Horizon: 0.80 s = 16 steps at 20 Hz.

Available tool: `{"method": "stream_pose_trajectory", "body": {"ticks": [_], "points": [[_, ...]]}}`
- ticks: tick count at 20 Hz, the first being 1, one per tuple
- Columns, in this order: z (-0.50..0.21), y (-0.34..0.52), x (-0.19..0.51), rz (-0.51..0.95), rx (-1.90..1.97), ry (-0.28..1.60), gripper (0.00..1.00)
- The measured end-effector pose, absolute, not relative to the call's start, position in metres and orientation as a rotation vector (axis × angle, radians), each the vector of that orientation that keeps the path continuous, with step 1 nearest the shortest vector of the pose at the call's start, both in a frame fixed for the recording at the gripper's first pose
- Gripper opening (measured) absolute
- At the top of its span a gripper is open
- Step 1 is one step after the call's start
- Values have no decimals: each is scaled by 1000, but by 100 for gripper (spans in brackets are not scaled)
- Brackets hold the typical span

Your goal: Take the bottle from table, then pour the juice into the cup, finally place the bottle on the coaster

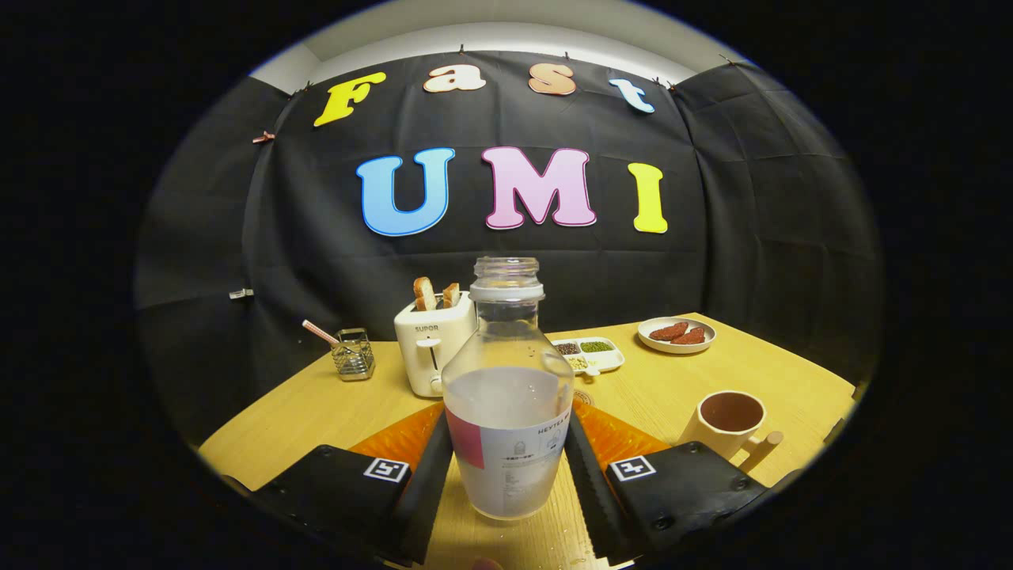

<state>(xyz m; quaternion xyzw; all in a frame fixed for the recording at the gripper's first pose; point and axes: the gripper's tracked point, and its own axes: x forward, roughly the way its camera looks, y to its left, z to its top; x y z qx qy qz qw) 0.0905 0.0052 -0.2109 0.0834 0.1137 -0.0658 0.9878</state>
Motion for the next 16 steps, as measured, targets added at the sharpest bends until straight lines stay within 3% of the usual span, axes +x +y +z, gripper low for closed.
{"method": "stream_pose_trajectory", "body": {"ticks": [16], "points": [[-227, -56, 76, -211, 859, 318, 76]]}}
